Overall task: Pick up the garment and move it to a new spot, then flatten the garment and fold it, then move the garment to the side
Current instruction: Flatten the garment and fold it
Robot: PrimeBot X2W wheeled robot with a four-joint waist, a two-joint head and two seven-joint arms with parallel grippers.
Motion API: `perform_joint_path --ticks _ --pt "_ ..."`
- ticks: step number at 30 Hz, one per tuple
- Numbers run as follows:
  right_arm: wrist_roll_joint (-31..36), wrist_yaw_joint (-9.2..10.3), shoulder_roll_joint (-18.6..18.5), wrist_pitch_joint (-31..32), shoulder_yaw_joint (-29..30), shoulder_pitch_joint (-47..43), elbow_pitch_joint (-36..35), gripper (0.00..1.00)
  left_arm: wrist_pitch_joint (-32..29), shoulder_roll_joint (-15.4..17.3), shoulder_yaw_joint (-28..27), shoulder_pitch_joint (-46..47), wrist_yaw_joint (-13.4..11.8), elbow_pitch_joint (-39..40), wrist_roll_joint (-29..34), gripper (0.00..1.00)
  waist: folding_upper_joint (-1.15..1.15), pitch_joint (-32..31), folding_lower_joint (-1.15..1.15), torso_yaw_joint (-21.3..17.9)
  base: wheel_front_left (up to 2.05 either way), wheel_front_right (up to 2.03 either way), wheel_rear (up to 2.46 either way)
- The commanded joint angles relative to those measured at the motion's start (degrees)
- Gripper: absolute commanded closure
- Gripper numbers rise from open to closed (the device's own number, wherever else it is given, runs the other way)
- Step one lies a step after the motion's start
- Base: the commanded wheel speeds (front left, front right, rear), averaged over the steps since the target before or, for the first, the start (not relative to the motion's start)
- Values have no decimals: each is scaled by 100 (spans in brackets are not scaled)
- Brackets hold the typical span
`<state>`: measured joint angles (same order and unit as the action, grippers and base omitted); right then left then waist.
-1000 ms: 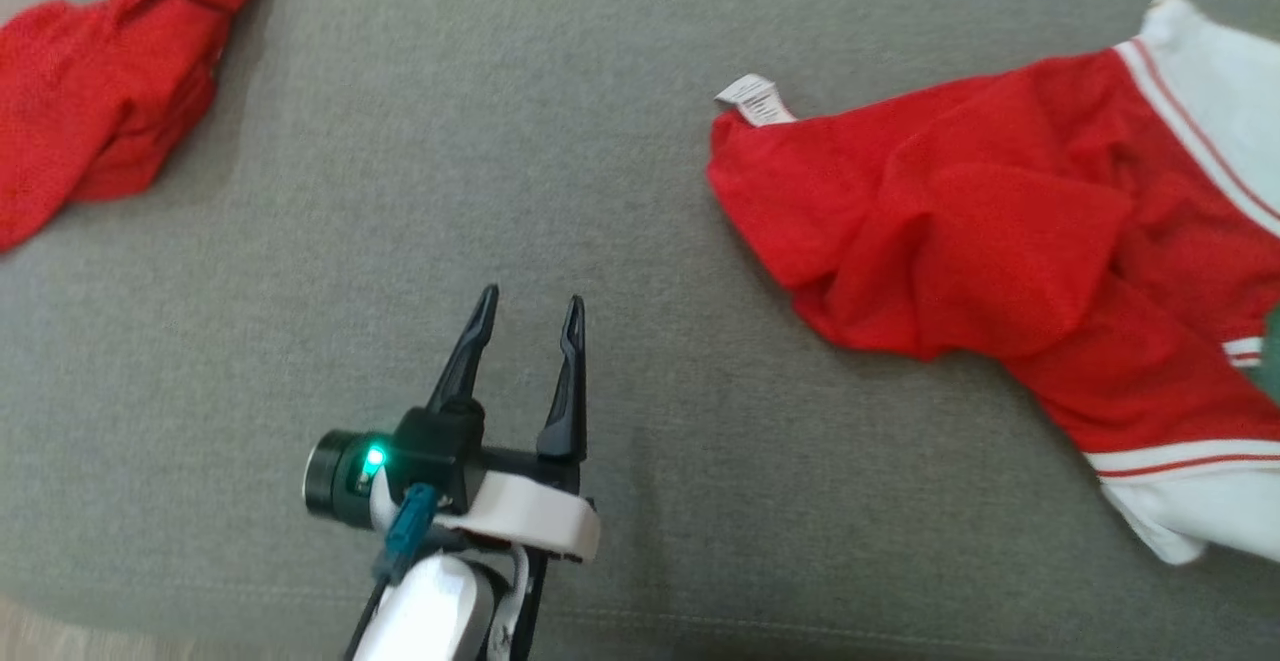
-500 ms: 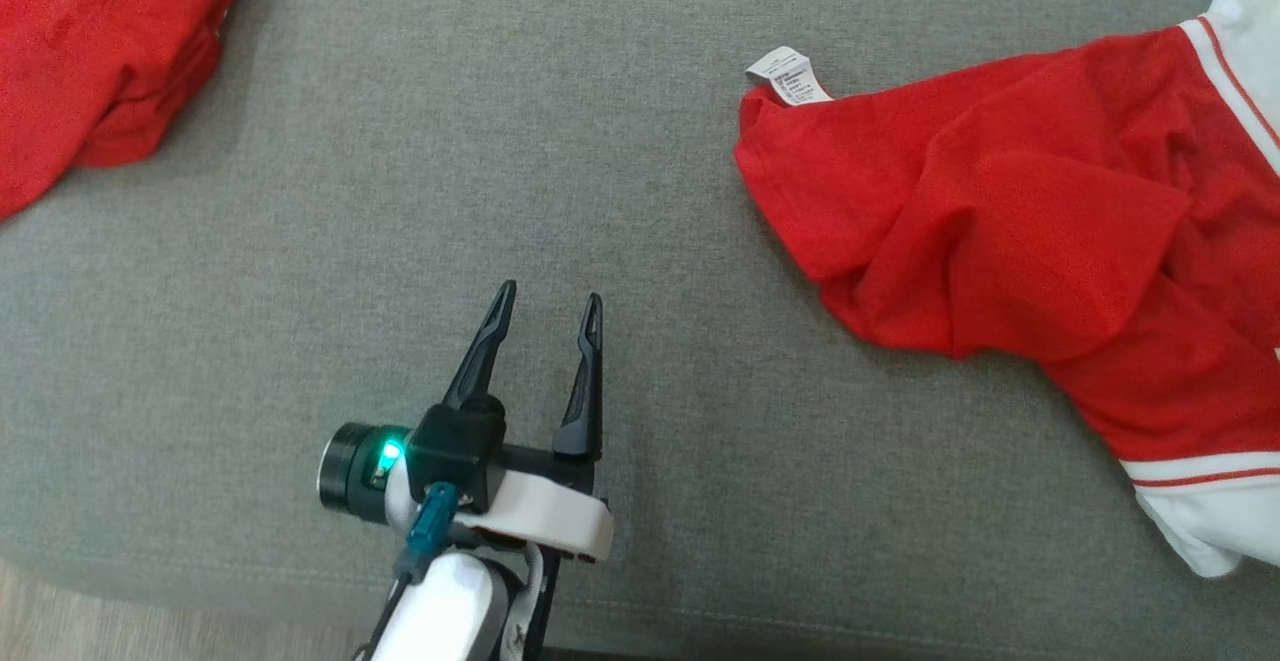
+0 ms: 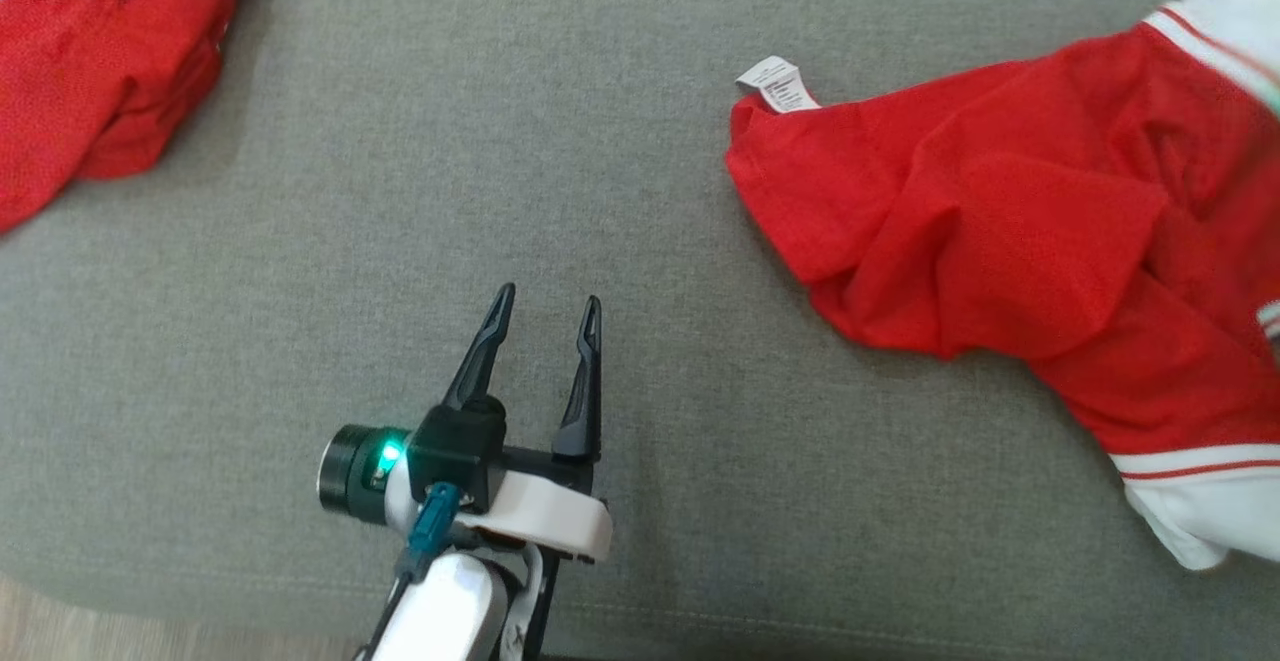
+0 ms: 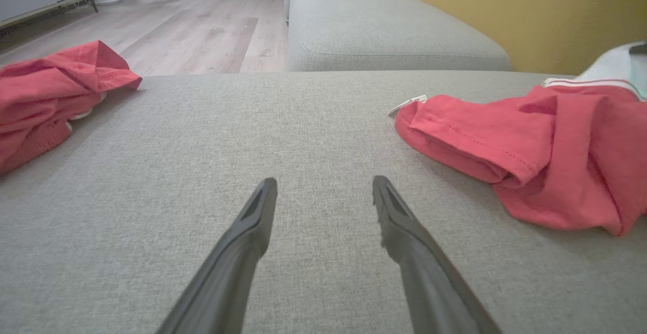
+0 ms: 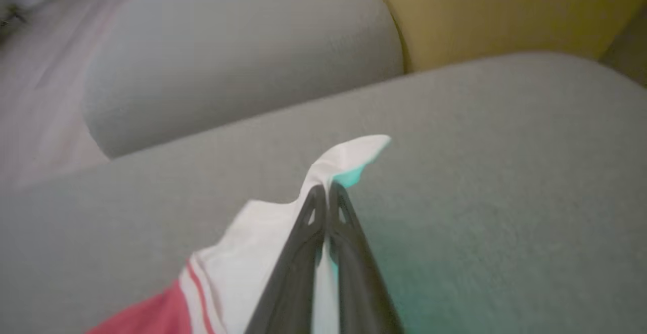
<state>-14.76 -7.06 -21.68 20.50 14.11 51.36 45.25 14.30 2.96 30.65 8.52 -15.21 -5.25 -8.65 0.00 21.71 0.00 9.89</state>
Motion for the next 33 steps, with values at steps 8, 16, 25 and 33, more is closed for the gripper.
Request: perform_joint_path --ticks 8,16,25,33 --pt "-812 -43 0 -917 -1238 648 -1168 100 70 -8 -125 107 -99 188 -233 0 0 -346 0 -76 0 0 0" --pt "-1472 -43 -237 -1703 -2148 636 -2398 100 70 -8 -144 -6 -160 180 -345 0 0 -595 0 -156 0 0 0" --pt "-2250 -43 -740 -1887 -2658 127 -3443 100 70 -8 -222 -99 -168 209 -417 0 0 -816 0 -292 0 0 0" --pt "-3131 -43 -1659 -726 -3073 -1840 -4489 100 70 -8 -380 -366 -234 270 -436 0 0 -1061 0 -480 0 0 0"
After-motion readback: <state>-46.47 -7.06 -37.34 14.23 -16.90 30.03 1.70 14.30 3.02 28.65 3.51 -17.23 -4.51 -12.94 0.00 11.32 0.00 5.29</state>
